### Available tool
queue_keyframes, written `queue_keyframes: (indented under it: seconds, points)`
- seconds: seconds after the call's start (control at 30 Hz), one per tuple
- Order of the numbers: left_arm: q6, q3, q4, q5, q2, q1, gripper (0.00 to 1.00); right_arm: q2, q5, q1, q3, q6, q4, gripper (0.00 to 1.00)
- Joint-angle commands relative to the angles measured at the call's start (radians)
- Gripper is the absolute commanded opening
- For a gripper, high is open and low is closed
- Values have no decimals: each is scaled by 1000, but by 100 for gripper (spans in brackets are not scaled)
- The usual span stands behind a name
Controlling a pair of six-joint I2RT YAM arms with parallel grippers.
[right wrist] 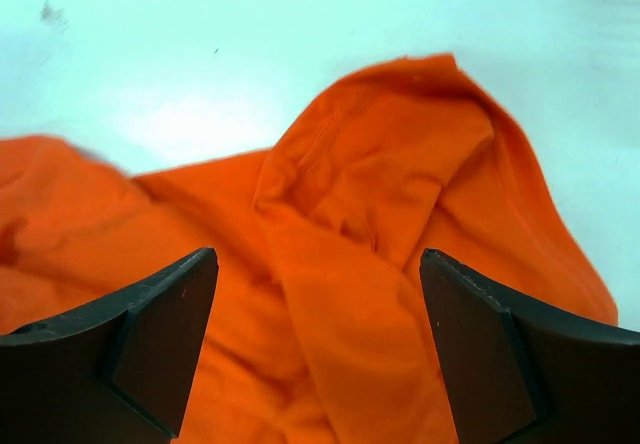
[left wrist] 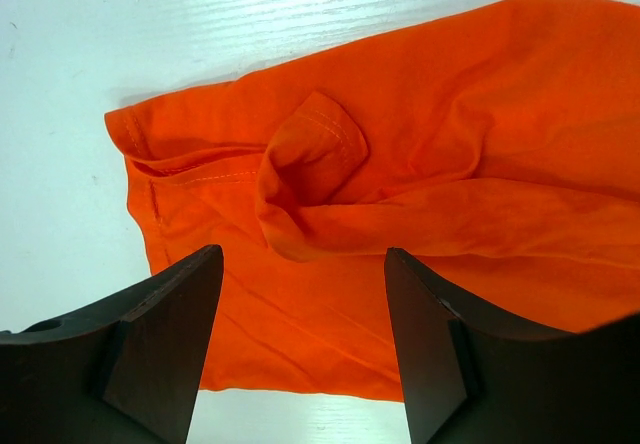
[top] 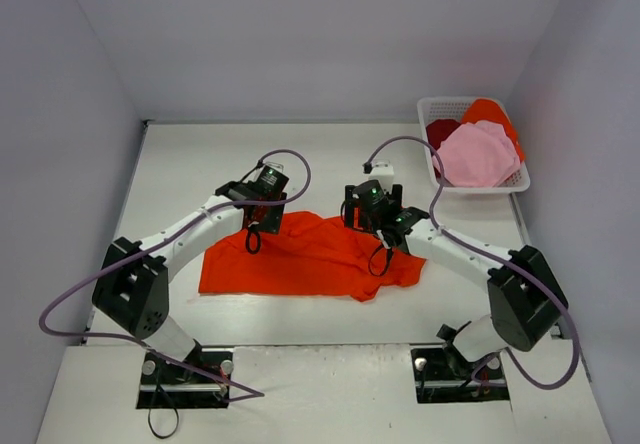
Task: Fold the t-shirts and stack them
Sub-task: Fold the tshirt
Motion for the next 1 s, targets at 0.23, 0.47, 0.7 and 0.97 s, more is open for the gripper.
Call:
queue_keyframes:
  seconds: [0.23, 0.47, 0.7, 0.97]
  points:
    - [-16, -13, 62, -28, -26, -6, 61, 141, -95, -71, 63, -64, 177, 57]
    - [-29, -23, 88, -19, -4, -6, 61, 156, -88, -21, 43, -54, 180, 49]
    - [-28, -38, 91, -29, -9, -6, 61, 201, -80, -5, 42, -53, 180, 48]
    - [-25, -49, 98, -37, -6, -4, 61, 219, -61, -2, 34, -52, 183, 47]
